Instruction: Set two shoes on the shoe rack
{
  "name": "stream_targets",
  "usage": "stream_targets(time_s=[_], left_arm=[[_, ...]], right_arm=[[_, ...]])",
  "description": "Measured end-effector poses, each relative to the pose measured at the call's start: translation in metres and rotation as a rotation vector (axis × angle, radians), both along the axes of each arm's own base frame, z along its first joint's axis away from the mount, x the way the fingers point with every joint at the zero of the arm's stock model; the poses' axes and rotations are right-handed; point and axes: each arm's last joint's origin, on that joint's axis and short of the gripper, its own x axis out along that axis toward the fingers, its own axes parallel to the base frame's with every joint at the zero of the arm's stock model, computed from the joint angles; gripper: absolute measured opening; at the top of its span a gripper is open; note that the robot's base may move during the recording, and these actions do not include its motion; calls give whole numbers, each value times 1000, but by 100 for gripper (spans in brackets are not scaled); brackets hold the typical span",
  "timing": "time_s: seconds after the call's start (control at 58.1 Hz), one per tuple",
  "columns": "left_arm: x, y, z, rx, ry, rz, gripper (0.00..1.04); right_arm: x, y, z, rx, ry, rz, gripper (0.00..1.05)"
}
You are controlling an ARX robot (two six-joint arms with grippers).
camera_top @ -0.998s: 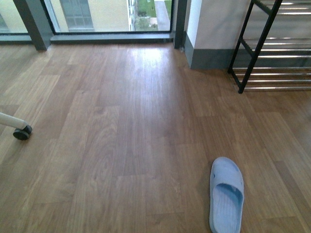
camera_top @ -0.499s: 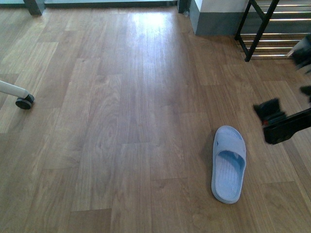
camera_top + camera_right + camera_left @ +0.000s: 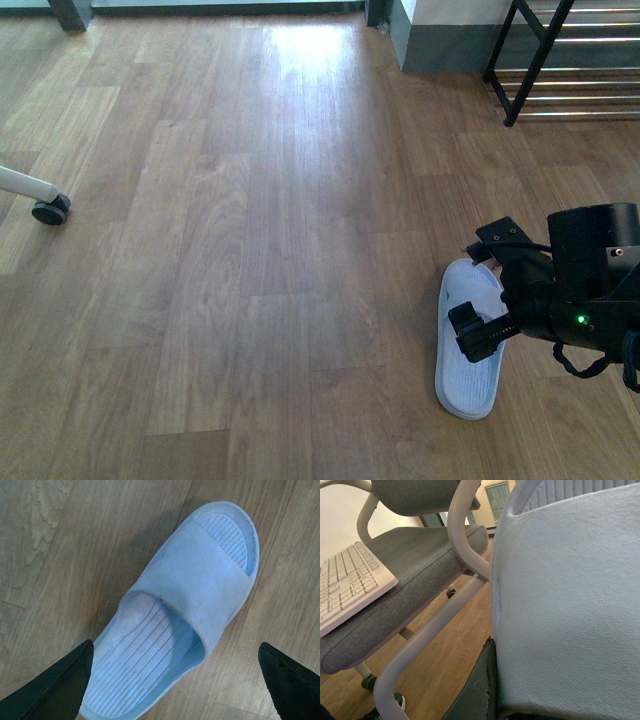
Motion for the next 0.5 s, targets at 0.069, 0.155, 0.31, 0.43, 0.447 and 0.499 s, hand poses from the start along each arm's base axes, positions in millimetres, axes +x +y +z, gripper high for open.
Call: stream_targets(time_s=[0.069, 0.155, 0.31, 0.43, 0.447, 0.499], left_arm=[[0, 0, 0, 0, 0, 0, 2], [0, 0, 0, 0, 0, 0, 2], [0, 0, 0, 0, 0, 0, 2], [0, 0, 0, 0, 0, 0, 2], [0, 0, 0, 0, 0, 0, 2], [0, 0, 0, 0, 0, 0, 2]], right_arm=[[5, -6, -14, -25, 8, -5, 95], [10, -15, -33, -78, 10, 2, 95], [21, -26, -56, -122, 2, 15, 95], [36, -30, -69, -163, -56, 25, 87], [38, -31, -71, -171, -65, 26, 83], [41, -32, -74, -182, -76, 26, 78]])
